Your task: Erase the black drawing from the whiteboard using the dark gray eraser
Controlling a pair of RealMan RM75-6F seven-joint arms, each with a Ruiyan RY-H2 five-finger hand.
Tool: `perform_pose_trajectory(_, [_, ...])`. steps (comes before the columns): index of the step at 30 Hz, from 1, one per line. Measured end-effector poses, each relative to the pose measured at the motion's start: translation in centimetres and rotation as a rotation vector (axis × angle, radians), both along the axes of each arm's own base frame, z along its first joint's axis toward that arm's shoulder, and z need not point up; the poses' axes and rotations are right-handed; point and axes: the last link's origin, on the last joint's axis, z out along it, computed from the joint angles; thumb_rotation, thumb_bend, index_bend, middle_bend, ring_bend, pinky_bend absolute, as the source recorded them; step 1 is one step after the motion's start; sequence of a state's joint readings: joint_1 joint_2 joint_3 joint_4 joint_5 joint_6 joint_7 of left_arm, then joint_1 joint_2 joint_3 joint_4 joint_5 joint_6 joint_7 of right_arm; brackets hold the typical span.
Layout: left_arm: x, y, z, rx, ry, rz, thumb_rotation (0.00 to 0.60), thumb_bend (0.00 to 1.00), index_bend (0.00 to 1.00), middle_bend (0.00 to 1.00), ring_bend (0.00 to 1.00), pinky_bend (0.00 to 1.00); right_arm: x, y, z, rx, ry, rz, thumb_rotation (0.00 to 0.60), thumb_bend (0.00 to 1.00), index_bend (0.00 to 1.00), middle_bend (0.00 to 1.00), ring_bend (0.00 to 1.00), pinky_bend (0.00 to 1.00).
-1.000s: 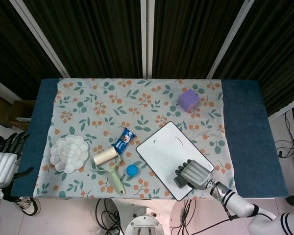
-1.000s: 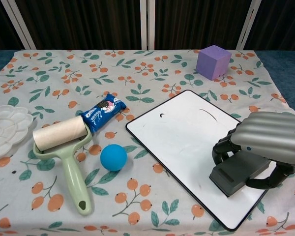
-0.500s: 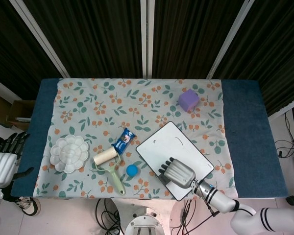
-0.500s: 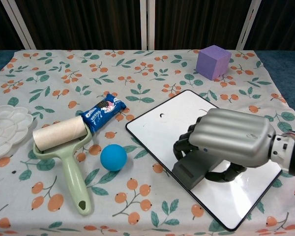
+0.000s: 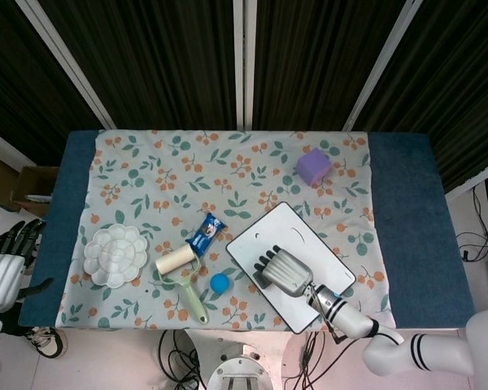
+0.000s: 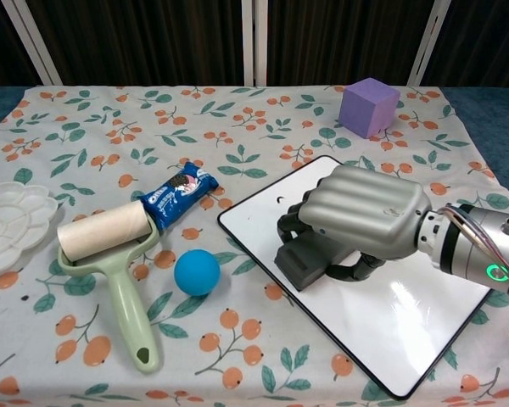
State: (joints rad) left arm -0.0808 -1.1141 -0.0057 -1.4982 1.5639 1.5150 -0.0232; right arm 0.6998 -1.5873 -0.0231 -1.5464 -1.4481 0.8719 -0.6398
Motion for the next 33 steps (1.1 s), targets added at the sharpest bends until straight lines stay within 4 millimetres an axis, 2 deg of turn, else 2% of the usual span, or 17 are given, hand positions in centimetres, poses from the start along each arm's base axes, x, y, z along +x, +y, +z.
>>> perform_pose_trajectory(13, [0.7, 0.1, -0.6, -0.013, 0.003, -0.020, 0.600, 0.00, 0.08, 0.07, 0.04, 0.16, -2.4, 3.9, 3.8, 0.092, 0.050, 0.010, 0.600, 0.32, 0.90, 0.78, 0.68, 0.79])
perform_pose_trajectory(18, [0.7, 0.0, -0.6, -0.014, 0.005, -0.017, 0.600, 0.00, 0.08, 0.07, 0.04, 0.16, -2.8, 5.0, 4.5, 0.109, 0.055, 0.031, 0.600, 0.32, 0.90, 0.78, 0.68, 0.79])
perform_pose_trajectory(24, [0.7, 0.0, -0.6, -0.013, 0.003, -0.017, 0.600, 0.00, 0.08, 0.07, 0.04, 0.16, -2.8, 4.5, 4.7, 0.089, 0.054, 0.026, 0.600, 0.32, 0.90, 0.78, 0.68, 0.79])
perform_pose_trajectory(33, [0.7, 0.0, -0.4, -0.011, 0.001, -0.021, 0.600, 0.00, 0.08, 0.07, 0.04, 0.16, -2.4, 2.8, 3.3, 0.067, 0.028, -0.026, 0.600, 0.32, 0.90, 0.78, 0.68, 0.79])
